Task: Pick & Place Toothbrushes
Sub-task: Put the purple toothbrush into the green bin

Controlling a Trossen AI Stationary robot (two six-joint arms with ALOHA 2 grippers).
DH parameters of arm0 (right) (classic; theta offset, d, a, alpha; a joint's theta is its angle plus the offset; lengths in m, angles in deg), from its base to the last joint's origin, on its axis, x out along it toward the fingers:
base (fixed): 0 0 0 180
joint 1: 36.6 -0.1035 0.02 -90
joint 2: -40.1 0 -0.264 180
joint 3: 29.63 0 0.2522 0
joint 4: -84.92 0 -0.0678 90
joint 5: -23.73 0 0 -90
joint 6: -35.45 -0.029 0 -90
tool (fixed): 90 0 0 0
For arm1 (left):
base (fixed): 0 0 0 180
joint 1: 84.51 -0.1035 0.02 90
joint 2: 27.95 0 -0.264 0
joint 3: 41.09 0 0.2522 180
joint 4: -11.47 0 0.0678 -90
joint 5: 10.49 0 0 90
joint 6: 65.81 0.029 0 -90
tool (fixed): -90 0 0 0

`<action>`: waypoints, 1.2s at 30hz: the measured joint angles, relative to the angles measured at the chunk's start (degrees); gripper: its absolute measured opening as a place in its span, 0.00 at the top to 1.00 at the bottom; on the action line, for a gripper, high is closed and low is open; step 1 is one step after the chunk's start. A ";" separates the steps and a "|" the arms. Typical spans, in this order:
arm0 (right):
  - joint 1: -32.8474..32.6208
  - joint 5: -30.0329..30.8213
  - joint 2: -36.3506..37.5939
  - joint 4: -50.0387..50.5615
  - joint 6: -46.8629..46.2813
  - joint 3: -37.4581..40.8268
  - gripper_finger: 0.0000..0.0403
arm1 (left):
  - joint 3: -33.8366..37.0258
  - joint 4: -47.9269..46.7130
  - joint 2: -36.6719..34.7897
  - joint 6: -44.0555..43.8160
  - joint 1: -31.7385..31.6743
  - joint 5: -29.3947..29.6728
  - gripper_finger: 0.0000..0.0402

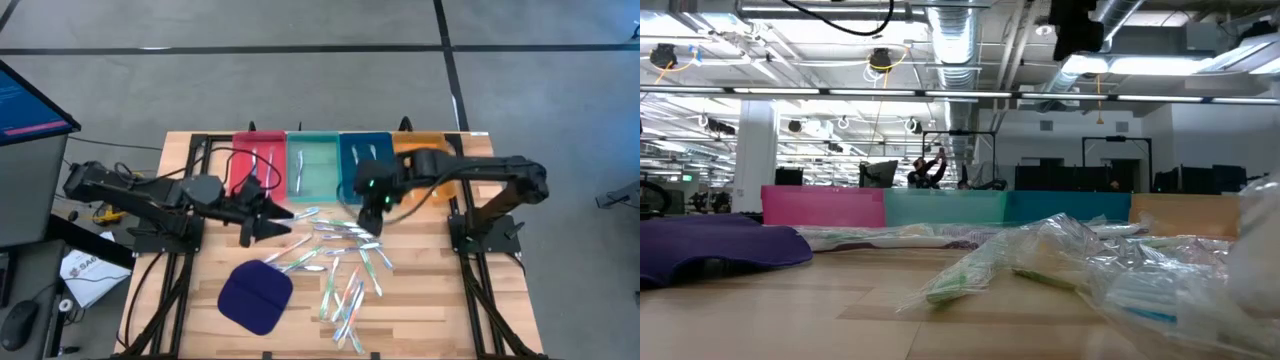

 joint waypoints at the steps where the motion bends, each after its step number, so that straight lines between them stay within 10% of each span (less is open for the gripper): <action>1: -1.21 0.04 -0.79 0.41 1.79 0.02 0.41 | 0.00 0.00 0.02 0.00 0.58 0.44 0.26; 36: -10.75 8.72 -18.00 -8.97 28.99 3.08 0.75 | 0.02 0.27 0.04 -3.38 3.04 12.07 0.26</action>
